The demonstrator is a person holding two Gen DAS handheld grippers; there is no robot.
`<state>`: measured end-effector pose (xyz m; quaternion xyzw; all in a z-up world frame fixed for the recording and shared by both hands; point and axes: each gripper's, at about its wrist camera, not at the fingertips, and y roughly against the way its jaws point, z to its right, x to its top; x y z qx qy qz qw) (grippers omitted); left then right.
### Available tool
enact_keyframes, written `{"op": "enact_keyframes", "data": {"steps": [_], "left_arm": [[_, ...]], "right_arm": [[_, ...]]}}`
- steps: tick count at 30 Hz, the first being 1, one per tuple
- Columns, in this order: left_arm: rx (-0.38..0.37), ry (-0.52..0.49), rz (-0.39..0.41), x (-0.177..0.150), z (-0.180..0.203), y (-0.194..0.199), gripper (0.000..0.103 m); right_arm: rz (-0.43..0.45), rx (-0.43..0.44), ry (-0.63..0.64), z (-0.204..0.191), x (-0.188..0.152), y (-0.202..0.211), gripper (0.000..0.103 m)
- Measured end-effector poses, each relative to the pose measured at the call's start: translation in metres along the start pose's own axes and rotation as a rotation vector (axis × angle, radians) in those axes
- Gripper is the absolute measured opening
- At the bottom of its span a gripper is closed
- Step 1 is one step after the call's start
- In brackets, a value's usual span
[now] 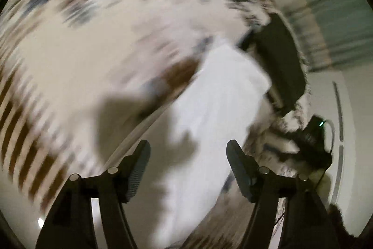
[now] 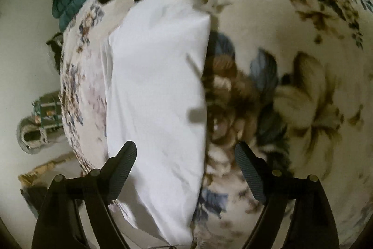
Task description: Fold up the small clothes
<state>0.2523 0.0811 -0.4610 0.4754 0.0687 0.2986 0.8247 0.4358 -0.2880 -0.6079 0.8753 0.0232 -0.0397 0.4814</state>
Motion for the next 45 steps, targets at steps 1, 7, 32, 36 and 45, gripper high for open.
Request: {"op": "enact_keyframes", "data": {"steps": [1,7,32,36,45], "left_arm": [[-0.009,-0.039,0.0,0.019,0.013,-0.014,0.066],[-0.053,-0.231,-0.088,0.129,0.055,-0.119,0.066],[-0.256,-0.52,-0.155,0.176,0.076,-0.159,0.005],[-0.286,-0.525,-0.115,0.172,0.072,-0.125,0.005],[-0.285,-0.473,-0.137,0.102,0.043,-0.05,0.012]], "right_arm": [[0.012,0.016,-0.007,0.003,0.005,0.0,0.088],[0.099,0.131,-0.075,0.019,0.057,-0.003,0.088],[0.302,0.309,-0.098,0.018,0.1,0.002,0.004],[0.332,0.319,-0.013,-0.01,0.08,0.032,0.004],[0.302,0.304,0.143,-0.046,-0.027,0.053,0.005]]}}
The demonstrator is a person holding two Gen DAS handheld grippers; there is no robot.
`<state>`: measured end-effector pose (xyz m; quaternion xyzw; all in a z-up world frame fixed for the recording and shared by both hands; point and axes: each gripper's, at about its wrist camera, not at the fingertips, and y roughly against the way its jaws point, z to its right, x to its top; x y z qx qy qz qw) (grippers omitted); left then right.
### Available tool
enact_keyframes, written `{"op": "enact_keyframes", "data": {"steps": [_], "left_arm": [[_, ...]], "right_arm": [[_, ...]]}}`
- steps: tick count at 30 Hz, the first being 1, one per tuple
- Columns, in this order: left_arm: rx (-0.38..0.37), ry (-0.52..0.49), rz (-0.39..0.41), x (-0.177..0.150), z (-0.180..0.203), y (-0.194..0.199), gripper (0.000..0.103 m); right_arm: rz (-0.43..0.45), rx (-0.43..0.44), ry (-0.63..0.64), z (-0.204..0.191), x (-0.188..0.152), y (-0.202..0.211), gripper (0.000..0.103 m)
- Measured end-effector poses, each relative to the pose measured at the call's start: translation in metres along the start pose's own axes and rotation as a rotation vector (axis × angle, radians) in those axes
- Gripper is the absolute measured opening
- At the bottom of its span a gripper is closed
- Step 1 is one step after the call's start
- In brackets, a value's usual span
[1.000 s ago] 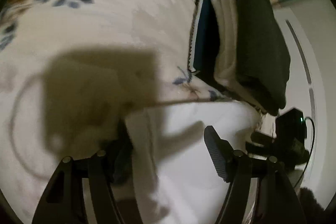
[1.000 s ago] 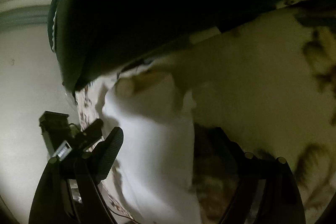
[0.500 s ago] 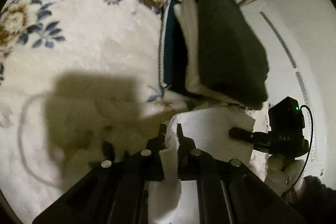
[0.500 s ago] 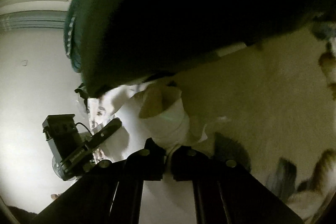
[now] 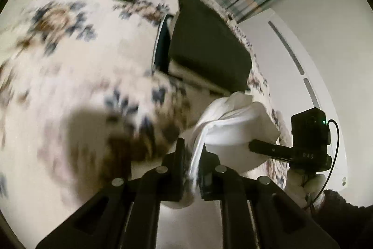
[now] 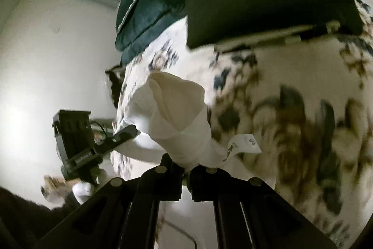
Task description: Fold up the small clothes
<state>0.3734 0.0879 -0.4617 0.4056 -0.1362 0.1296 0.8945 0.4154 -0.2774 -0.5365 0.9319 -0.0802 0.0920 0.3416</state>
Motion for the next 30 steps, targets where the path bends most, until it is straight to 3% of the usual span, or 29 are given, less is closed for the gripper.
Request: {"op": "enact_keyframes", "data": {"steps": [1,3,4,7,9,12,15,18,21,25,27,30], "left_arm": [[0.008,0.013,-0.011,-0.01,0.0,0.002,0.021],[0.032,0.06,-0.036,-0.04,-0.006,0.012,0.05],[0.037,0.101,-0.047,-0.06,-0.013,0.018,0.064],[0.07,0.206,-0.093,-0.106,-0.032,0.031,0.065],[0.099,0.276,-0.12,-0.135,-0.045,0.04,0.065],[0.13,0.311,-0.12,-0.153,-0.051,0.052,0.065],[0.166,0.275,-0.093,-0.143,-0.039,0.054,0.065],[0.192,0.189,-0.065,-0.123,-0.024,0.038,0.065],[0.23,0.085,-0.062,-0.106,-0.013,0.006,0.065],[0.358,-0.027,-0.18,-0.107,-0.017,-0.053,0.065],[0.388,-0.061,-0.223,-0.118,-0.022,-0.069,0.065],[0.369,-0.078,-0.224,-0.126,-0.02,-0.057,0.065]], "right_arm": [[-0.014,-0.004,0.014,0.001,-0.019,0.004,0.008],[-0.061,-0.03,0.043,-0.007,-0.051,0.006,0.011],[-0.107,-0.025,0.038,-0.007,-0.069,0.005,0.018],[-0.205,-0.07,0.036,0.001,-0.136,0.011,0.047],[-0.263,-0.1,0.027,0.005,-0.162,0.012,0.055],[-0.295,-0.107,-0.021,0.016,-0.19,0.024,0.055],[-0.229,-0.093,-0.11,0.027,-0.199,0.04,0.055],[-0.125,-0.076,-0.222,0.036,-0.193,0.039,0.055],[-0.077,-0.091,-0.271,0.033,-0.184,0.017,0.055],[-0.119,-0.253,-0.239,0.024,-0.179,-0.031,0.054],[-0.205,-0.336,-0.257,0.03,-0.189,-0.054,0.052],[-0.228,-0.324,-0.302,0.036,-0.198,-0.053,0.052]]}}
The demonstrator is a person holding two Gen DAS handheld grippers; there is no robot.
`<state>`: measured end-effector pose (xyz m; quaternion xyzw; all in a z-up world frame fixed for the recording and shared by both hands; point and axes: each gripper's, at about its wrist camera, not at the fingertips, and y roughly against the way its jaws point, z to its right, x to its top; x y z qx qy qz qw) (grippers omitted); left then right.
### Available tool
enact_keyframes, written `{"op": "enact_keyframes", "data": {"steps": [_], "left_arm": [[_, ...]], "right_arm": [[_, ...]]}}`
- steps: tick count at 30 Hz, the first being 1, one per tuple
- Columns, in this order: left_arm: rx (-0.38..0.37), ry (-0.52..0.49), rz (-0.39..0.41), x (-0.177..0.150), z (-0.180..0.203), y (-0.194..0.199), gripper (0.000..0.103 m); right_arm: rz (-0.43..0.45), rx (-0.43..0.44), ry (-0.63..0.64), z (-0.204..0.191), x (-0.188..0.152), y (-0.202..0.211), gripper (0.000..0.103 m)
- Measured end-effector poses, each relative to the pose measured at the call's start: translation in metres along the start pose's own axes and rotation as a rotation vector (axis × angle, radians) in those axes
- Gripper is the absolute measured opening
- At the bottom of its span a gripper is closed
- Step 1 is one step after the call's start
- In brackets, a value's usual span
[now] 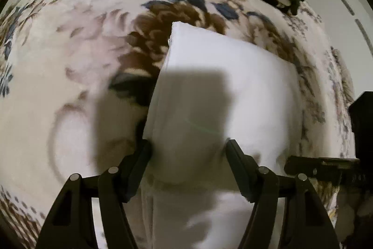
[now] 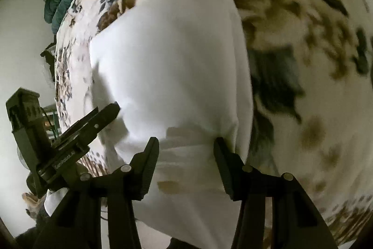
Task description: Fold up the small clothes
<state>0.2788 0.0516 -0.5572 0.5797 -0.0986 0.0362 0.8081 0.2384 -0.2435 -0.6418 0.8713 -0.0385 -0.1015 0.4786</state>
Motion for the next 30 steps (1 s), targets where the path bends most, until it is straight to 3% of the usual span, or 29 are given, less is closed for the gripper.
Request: {"op": "enact_keyframes", "data": {"steps": [5,8,12,16,22,23,24,25,26,27,30], "left_arm": [[-0.137,0.157,0.016,-0.048,-0.027,0.063,0.065],[-0.143,0.218,-0.008,-0.092,-0.039,0.081,0.066],[-0.151,0.284,-0.157,-0.161,-0.056,0.057,0.066],[-0.189,0.243,-0.259,-0.205,-0.054,0.027,0.066],[-0.23,0.22,-0.251,-0.212,-0.04,0.011,0.064],[-0.236,0.219,-0.227,-0.211,-0.037,0.015,0.057],[-0.24,0.22,-0.218,-0.212,-0.034,0.017,0.042],[-0.241,0.227,-0.223,-0.214,-0.032,0.019,0.004],[-0.252,0.247,-0.227,-0.215,-0.032,0.021,0.004],[-0.257,0.266,-0.221,-0.214,-0.028,0.022,0.004],[-0.281,0.335,-0.2,-0.214,-0.032,0.038,0.004]], "right_arm": [[0.003,0.107,-0.114,0.026,-0.028,0.041,0.053],[-0.057,0.105,-0.147,0.044,-0.063,0.042,0.053],[-0.165,0.101,-0.21,0.07,-0.116,0.019,0.053],[-0.233,0.115,-0.237,0.084,-0.152,-0.009,0.053],[-0.262,0.159,-0.243,0.087,-0.173,-0.046,0.054],[-0.266,0.172,-0.241,0.086,-0.174,-0.053,0.053],[-0.268,0.187,-0.244,0.084,-0.175,-0.057,0.053],[-0.264,0.205,-0.24,0.08,-0.176,-0.06,0.046],[-0.263,0.209,-0.235,0.077,-0.176,-0.061,0.024],[-0.264,0.21,-0.222,0.072,-0.178,-0.063,0.013],[-0.239,0.22,-0.223,0.064,-0.184,-0.058,0.004]]}}
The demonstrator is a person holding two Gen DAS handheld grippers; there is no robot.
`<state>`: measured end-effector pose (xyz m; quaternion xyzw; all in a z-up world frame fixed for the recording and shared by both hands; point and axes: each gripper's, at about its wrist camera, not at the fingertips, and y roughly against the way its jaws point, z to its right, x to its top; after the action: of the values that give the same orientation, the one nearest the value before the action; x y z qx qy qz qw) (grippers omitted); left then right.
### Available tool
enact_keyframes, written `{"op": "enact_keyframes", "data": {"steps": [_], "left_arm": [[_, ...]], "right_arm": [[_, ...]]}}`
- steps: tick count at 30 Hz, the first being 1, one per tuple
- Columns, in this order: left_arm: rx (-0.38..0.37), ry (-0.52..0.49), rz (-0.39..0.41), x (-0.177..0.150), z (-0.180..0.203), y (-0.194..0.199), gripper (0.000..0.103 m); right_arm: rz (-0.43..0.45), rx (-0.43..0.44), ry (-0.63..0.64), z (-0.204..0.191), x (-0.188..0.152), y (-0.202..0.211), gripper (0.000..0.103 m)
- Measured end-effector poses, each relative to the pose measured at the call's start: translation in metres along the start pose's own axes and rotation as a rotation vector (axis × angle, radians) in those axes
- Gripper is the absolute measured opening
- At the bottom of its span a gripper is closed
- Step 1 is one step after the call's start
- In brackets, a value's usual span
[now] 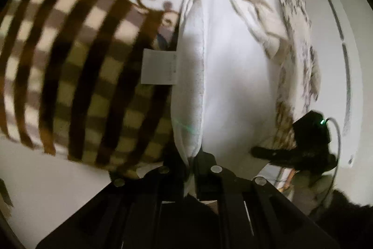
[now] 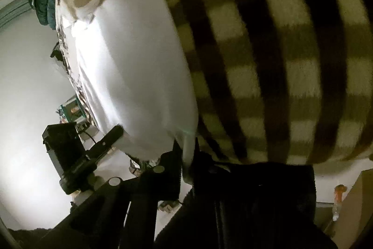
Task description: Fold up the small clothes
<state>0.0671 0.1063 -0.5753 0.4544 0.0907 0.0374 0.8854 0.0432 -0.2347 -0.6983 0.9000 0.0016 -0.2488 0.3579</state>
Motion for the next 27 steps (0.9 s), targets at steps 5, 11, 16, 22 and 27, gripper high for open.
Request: {"op": "enact_keyframes", "data": {"steps": [5,11,16,22,27], "left_arm": [[-0.114,0.064,0.036,0.004,0.014,0.033,0.004],[-0.3,0.117,0.13,0.06,0.044,0.069,0.004],[-0.394,0.135,0.212,0.152,0.067,0.061,0.005],[-0.462,0.227,0.228,0.244,0.065,0.028,0.04],[-0.48,0.258,0.212,0.284,0.061,0.02,0.041]], "right_arm": [[0.033,0.141,0.006,-0.015,-0.011,0.026,0.003],[0.115,0.306,0.025,-0.062,0.015,0.078,0.003],[0.212,0.42,0.004,-0.099,0.076,0.11,0.003],[0.301,0.499,-0.105,-0.11,0.172,0.133,0.018],[0.359,0.557,-0.137,-0.109,0.212,0.154,0.04]]}}
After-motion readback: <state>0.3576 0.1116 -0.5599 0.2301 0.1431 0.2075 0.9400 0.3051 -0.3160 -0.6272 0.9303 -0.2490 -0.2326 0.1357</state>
